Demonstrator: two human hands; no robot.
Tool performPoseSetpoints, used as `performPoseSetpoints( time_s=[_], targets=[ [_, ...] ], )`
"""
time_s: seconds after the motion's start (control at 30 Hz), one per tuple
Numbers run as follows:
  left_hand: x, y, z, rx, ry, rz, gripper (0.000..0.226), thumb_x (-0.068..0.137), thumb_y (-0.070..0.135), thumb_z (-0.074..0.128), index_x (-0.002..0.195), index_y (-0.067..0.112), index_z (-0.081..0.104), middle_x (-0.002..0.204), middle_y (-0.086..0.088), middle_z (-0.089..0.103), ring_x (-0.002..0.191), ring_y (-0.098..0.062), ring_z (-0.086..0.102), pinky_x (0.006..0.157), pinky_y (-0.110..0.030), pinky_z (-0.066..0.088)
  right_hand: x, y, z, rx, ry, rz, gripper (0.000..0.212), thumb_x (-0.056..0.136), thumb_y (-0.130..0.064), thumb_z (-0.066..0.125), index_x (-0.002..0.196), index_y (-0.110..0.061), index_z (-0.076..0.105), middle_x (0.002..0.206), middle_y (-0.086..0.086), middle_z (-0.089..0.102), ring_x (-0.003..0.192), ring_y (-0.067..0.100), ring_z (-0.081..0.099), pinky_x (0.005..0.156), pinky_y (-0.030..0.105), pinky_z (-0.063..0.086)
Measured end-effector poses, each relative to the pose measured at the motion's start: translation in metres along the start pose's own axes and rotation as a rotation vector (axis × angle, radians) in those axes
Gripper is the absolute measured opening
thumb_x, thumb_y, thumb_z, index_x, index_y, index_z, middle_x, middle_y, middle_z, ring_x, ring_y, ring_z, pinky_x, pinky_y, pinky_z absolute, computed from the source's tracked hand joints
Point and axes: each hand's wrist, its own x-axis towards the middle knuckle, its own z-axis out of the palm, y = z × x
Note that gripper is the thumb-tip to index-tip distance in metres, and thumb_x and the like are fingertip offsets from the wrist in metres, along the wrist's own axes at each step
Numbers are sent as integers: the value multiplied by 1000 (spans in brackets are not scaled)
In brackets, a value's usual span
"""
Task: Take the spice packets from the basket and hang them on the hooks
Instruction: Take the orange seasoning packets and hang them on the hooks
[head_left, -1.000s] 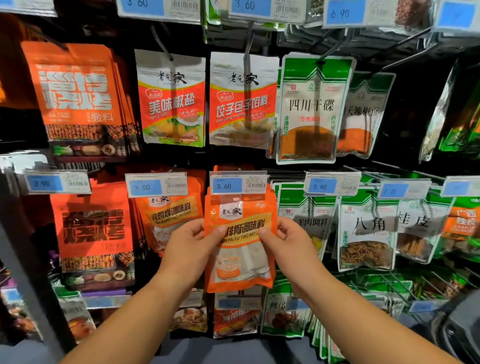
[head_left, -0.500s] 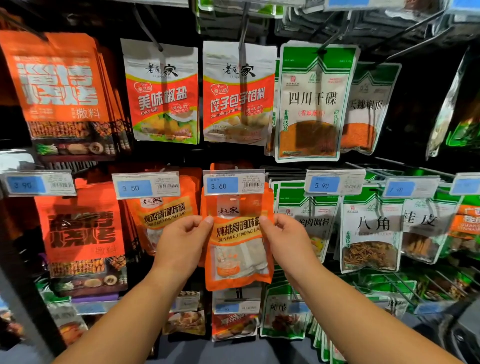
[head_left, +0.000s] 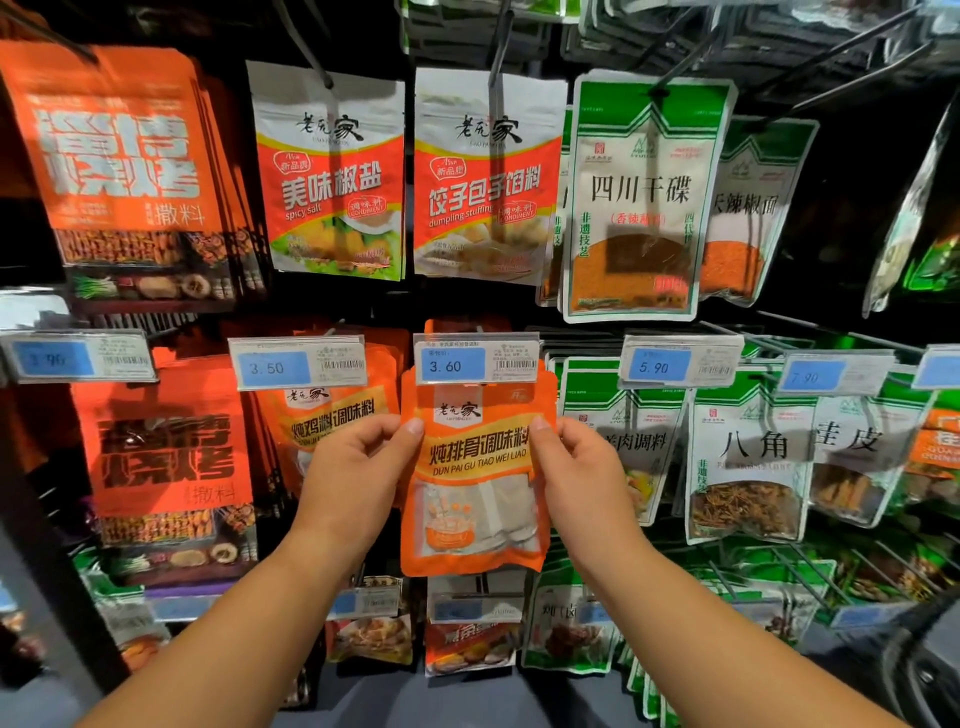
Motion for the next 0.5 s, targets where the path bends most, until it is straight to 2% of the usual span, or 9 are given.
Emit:
performPoseSetpoints(
  time_s=[0.13, 0.3, 0.5],
  targets=[
    [0, 2, 5, 23, 32, -9, 27, 102, 25, 60, 88, 9, 77, 92, -2, 79, 85, -19, 76, 74, -30, 61, 5, 1, -4, -33, -11, 24, 45, 106, -42, 50, 86, -6, 68, 84, 13, 75, 84, 35, 71, 84, 58, 57],
    [1, 6, 10, 51, 50, -42, 30, 103, 29, 59, 88, 10, 77, 86, -4, 79, 78, -23, 76, 74, -52, 64, 15, 5, -6, -60, -18, 37, 52, 104, -48, 49, 86, -4, 70, 84, 15, 75, 83, 37, 71, 83, 59, 57],
    [11, 0, 11, 59, 64, -94, 31, 103, 31, 59, 88, 11, 77, 87, -3, 79, 80, -22, 77, 80, -55, 62, 29, 15, 2, -111, -36, 51, 57, 105, -48, 47, 83, 1, 66, 82, 21, 72, 81, 41, 70, 81, 58, 57]
  ],
)
